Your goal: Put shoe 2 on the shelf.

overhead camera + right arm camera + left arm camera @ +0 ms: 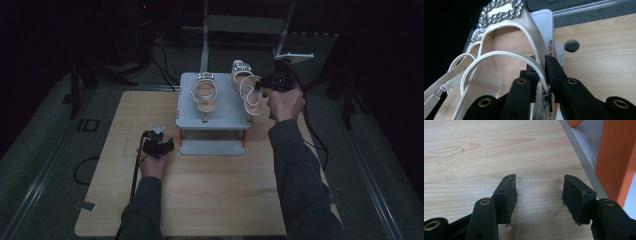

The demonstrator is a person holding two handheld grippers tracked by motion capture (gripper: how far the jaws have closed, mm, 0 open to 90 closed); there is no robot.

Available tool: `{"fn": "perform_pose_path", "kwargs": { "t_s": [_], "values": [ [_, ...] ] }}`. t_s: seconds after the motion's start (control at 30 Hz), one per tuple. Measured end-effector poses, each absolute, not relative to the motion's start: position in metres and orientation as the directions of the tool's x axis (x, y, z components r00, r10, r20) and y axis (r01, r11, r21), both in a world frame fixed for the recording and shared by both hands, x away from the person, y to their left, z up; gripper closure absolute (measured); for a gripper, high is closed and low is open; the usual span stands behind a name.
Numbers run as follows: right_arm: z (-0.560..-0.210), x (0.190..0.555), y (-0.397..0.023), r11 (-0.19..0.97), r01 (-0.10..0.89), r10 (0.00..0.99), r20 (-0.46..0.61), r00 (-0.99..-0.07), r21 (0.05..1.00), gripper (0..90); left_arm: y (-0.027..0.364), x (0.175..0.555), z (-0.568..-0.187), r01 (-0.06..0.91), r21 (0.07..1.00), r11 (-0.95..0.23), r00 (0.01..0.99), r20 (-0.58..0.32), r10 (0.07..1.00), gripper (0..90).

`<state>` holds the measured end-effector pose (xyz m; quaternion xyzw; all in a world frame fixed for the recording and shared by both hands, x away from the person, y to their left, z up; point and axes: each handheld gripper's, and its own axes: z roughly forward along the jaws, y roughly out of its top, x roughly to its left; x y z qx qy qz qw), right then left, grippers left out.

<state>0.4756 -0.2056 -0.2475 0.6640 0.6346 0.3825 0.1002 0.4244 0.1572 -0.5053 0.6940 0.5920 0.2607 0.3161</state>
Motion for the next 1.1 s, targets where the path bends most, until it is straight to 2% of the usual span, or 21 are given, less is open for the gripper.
{"fn": "perform_pose_path", "kwargs": {
  "t_s": [0.77,1.1],
  "values": [
    [-0.261,0.499,-0.156,-0.131,0.807,0.939,0.332,-0.085,0.576,82.4,0.157,0.424,-0.505,0.657,0.747,-0.098,0.163,-0.014,0.987,45.1],
    [-0.268,0.508,-0.152,-0.153,0.824,0.937,0.344,-0.054,0.546,82.2,0.157,0.424,-0.505,0.657,0.747,-0.098,0.163,-0.014,0.987,45.1]
  ]
}}
